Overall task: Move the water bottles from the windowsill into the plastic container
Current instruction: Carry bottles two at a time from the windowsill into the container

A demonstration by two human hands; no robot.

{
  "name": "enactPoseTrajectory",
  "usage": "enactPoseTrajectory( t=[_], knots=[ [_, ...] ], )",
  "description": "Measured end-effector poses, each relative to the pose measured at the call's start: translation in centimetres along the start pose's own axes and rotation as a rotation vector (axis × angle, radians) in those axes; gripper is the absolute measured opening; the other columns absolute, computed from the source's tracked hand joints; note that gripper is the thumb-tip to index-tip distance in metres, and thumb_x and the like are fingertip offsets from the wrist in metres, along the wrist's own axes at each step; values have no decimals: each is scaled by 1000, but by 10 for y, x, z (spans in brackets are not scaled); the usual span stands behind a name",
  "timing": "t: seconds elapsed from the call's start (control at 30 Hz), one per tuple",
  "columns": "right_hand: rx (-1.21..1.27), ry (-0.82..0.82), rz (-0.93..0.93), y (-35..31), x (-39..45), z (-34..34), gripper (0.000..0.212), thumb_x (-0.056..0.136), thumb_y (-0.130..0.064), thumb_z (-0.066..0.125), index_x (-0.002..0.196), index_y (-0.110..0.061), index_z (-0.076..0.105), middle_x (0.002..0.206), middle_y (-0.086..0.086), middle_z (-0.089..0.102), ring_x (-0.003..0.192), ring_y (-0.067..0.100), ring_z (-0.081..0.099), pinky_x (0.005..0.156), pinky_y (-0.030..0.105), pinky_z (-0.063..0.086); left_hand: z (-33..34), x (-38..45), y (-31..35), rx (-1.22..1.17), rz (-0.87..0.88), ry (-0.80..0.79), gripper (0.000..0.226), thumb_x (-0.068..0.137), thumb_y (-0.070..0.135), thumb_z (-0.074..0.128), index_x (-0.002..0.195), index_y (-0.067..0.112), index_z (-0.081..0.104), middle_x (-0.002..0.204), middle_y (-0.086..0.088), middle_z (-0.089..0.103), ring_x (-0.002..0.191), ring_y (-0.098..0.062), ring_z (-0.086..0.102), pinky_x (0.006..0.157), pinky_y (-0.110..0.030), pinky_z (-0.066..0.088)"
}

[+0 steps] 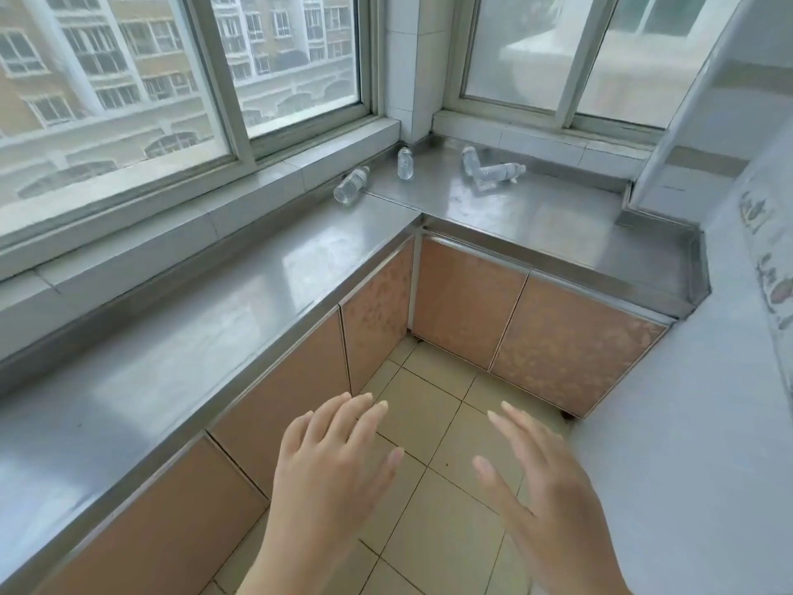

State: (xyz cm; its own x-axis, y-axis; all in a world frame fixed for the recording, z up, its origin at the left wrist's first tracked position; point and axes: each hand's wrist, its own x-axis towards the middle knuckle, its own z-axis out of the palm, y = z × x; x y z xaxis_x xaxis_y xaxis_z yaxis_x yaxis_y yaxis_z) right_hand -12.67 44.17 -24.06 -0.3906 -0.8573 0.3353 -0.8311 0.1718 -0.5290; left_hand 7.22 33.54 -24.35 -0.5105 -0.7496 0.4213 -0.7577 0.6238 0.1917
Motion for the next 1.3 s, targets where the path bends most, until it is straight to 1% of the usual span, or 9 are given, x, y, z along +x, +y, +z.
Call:
enactPoseTrajectory(
  t=[0.17,0.33,0.5,0.63,0.7,0.87,1.1,1.2,1.3],
  knots=[
    [13,1,22,36,89,29,52,84,-54,44,125,-28,59,137,-9,52,127,7,39,98,54,43,53,82,-13,-6,-25,-56,48,85,54,47,114,26,73,118,9,71,113,-19,65,93,-34,35],
    [59,-35,31,81,200,51,55,83,-58,41,127,-31,58,140,-14,47,130,6,35,105,50,38,101,187,-16,11,-86,-85,49,85,55,45,114,27,72,117,9,71,113,-21,67,94,-33,32],
    [34,-71,7,115,305,55,54,84,-59,39,129,-34,55,142,-16,45,132,4,31,107,46,35,137,288,-12,7,-101,-106,50,86,57,44,118,28,70,120,11,70,117,-18,65,97,-33,31],
    [4,-104,1,135,375,60,57,83,-62,35,132,-37,50,144,-19,41,134,0,27,111,34,27,164,352,-15,-10,-122,-108,50,86,57,45,120,29,69,121,11,68,117,-18,63,98,-33,31],
    [7,-126,-4,142,408,66,58,83,-63,34,133,-38,49,145,-20,38,134,-1,25,111,32,26,178,381,-23,-7,-133,-106,50,86,57,45,120,29,68,122,12,68,118,-18,62,98,-33,33],
    [-3,-169,-49,152,498,95,57,86,-63,33,135,-38,46,146,-20,37,136,2,26,112,32,26,219,458,-53,16,-169,-108,50,85,58,43,117,29,70,119,11,70,115,-19,64,95,-38,45],
    [-25,-245,-51,158,627,151,60,85,-66,29,134,-36,47,144,-17,40,134,5,30,111,33,29,273,574,-115,20,-230,-58,48,84,54,45,112,27,72,116,8,72,111,-23,66,93,-35,36],
    [-25,-276,-43,157,679,174,59,85,-66,27,134,-40,45,144,-18,38,134,4,29,111,33,29,287,623,-144,32,-252,-46,48,84,53,46,112,24,73,116,6,72,107,-22,68,88,-40,48],
    [-20,-307,-38,159,726,196,63,83,-67,26,135,-37,46,145,-17,38,134,5,29,112,34,28,303,668,-174,50,-274,-65,48,85,50,47,114,21,71,116,4,72,104,-23,69,83,-39,53]
  ],
)
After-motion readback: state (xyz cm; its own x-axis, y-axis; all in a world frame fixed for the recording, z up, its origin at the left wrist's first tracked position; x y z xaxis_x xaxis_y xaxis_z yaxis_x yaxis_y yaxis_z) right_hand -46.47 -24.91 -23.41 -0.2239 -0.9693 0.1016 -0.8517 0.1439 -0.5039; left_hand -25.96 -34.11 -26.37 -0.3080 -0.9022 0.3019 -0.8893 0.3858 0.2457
